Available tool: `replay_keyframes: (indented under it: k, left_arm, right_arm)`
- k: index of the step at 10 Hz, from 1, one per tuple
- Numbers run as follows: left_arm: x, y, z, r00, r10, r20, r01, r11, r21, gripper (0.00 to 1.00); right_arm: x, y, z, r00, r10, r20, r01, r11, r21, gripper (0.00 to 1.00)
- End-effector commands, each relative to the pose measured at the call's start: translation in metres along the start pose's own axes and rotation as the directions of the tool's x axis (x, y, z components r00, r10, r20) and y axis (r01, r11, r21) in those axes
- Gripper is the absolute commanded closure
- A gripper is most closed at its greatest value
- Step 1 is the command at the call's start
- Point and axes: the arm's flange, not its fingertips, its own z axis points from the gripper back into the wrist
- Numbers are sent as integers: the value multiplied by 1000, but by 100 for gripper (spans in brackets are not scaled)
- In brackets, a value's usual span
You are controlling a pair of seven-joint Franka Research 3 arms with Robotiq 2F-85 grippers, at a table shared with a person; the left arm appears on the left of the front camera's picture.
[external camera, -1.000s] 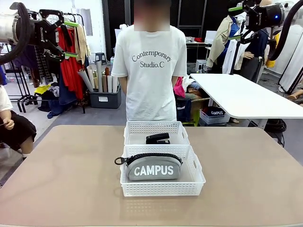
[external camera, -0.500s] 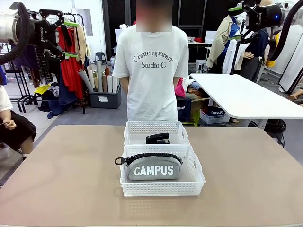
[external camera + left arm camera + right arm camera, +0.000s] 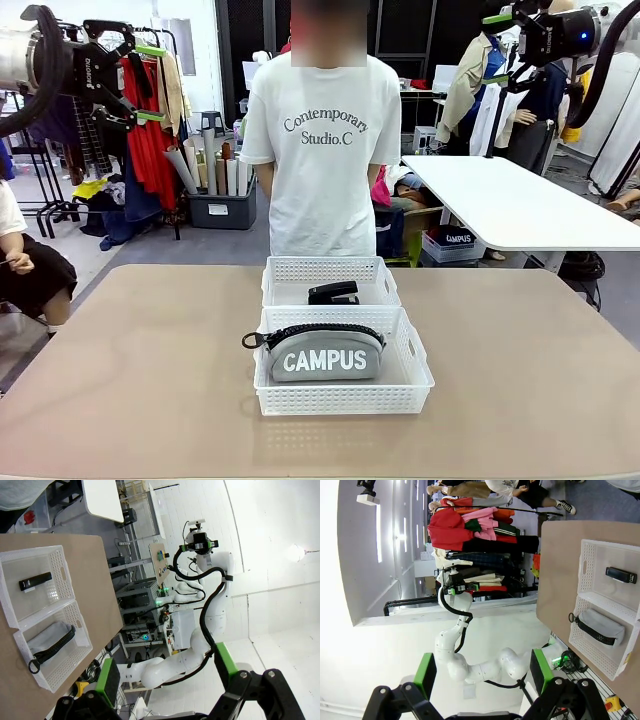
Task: Distribute items into two baskets.
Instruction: Place the picked Stapler into the Organizing basket as instructed by the person.
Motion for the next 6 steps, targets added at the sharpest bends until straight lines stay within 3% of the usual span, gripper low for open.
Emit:
replay_keyframes:
  k: [1, 6]
  left_arm:
    - [-2, -1, 0, 1000, 0, -1, 0, 1000, 0, 0]
    - [-2, -1, 0, 1000, 0, -1, 0, 1000, 0, 0]
  right_arm:
    - [-4, 2, 0, 1000, -2, 4, 2, 1000, 2, 0]
    - [-4, 2, 0, 1000, -2, 4, 2, 1000, 2, 0]
